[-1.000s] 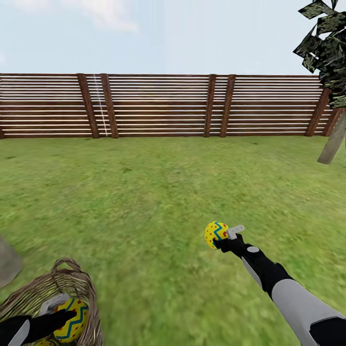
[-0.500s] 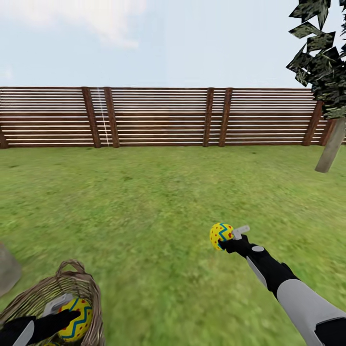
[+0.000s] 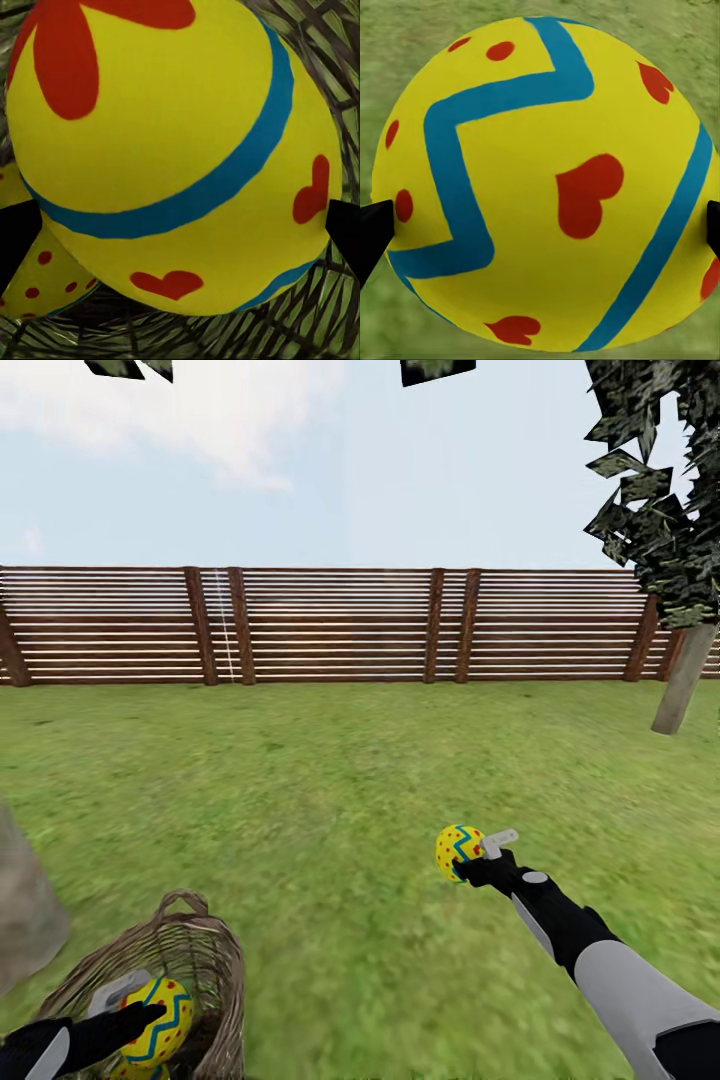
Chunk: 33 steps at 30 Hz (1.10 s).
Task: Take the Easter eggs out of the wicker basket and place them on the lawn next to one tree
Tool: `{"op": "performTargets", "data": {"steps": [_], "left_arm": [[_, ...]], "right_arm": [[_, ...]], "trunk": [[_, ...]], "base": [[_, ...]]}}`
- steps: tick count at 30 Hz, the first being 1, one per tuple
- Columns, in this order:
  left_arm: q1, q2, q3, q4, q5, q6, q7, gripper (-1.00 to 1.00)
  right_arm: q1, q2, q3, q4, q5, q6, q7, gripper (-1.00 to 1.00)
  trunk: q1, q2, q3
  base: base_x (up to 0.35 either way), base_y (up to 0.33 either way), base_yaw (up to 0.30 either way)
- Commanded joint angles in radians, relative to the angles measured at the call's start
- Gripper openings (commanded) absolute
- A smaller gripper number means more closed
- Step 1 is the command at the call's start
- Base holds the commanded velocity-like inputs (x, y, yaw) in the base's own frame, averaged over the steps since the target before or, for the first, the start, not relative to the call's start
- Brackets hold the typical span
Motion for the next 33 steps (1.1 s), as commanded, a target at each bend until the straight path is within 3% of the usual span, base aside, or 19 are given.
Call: {"op": "performTargets", "data": {"steps": [1, 23, 33], "left_arm": [[0.0, -0.001, 0.005, -0.001, 0.005, 0.009, -0.002, -1.0], [0.0, -0.022, 0.004, 0.0, 0.004, 0.008, -0.002, -1.0], [0.0, -0.022, 0.003, 0.0, 0.003, 0.008, -0.002, -1.0]], "right_arm": [[-0.001, 0.0, 0.005, -0.002, -0.01, 0.006, 0.0, -1.0], [-0.001, 0.003, 0.008, 0.0, -0.01, 0.006, 0.0, -1.0], [-0.001, 0.006, 0.011, 0.0, -0.009, 0.006, 0.0, -1.0]], "trunk": [[-0.001, 0.0, 0.003], [-0.011, 0.005, 0.088], [-0.015, 0.007, 0.127]], "base": [[-0.185, 0.148, 0.0], [-0.005, 0.004, 0.0], [-0.234, 0.185, 0.0]]}}
